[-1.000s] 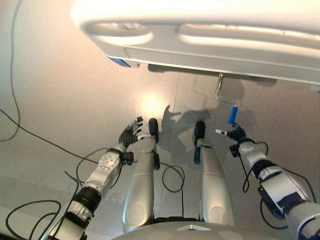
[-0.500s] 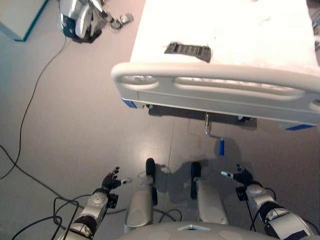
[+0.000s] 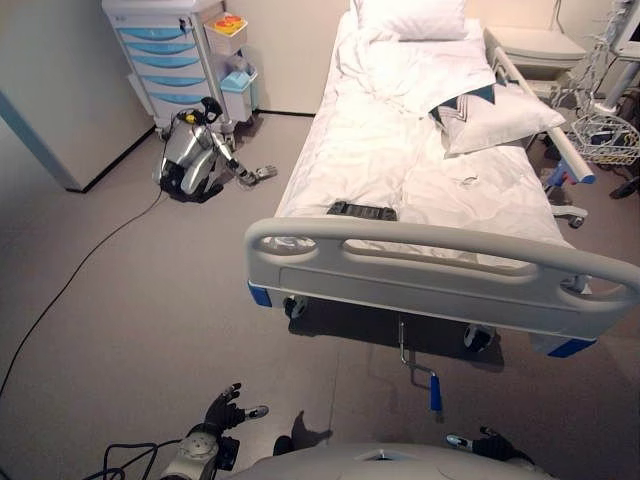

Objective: Raise the hospital bed

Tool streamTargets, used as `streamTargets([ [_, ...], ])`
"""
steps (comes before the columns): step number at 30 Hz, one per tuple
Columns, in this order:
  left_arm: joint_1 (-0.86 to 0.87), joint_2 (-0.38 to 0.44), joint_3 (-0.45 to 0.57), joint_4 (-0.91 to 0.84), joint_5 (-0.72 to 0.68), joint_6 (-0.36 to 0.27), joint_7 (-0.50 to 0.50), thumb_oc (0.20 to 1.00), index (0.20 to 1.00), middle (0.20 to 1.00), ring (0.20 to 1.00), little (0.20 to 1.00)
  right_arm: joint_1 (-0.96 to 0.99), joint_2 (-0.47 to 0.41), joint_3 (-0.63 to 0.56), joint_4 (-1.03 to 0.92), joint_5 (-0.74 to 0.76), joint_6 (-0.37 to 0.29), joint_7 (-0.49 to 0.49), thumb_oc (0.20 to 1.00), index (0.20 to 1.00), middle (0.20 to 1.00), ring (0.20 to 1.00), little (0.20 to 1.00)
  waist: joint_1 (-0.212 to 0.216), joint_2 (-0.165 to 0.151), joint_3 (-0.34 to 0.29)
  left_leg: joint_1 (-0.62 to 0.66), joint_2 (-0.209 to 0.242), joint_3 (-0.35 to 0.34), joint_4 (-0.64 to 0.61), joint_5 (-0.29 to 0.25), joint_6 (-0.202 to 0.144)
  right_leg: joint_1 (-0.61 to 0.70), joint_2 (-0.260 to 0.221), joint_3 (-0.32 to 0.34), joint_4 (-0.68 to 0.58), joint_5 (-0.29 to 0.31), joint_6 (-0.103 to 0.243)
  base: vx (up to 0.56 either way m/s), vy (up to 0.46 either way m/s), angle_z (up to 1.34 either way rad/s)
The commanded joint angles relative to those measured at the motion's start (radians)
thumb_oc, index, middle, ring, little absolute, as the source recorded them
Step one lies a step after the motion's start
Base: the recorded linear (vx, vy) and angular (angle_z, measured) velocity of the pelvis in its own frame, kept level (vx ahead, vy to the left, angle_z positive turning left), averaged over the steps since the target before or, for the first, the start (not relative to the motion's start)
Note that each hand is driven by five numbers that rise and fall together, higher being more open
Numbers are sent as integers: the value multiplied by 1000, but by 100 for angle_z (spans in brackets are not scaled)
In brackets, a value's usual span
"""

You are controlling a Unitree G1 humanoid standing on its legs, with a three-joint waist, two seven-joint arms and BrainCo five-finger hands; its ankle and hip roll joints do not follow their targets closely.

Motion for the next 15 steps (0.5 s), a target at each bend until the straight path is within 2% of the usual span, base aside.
streamTargets([
  [1,-64,-5,46,42,42,-11,20,1000,1000,1000,1000,1000,-66,23,-24,1,49,-26,-20,1000,1000,1000,1000,1000,-1,-30,28,63,-41,56,2,-58,19,-23,-28,2,16,31,92,-1,21,-13],
  [6,-61,-26,60,74,40,-12,47,1000,1000,1000,1000,1000,-39,40,-38,-38,116,-62,-20,1000,1000,1000,1000,1000,-9,-30,22,84,-43,65,2,-65,24,-3,-31,15,14,35,88,11,23,-6],
  [15,-83,-35,3,42,84,-21,22,1000,1000,1000,1000,1000,-45,39,-12,-25,101,-58,0,1000,1000,1000,1000,1000,-9,-30,10,104,-45,70,2,-80,28,15,-41,19,9,32,90,21,17,-3],
])
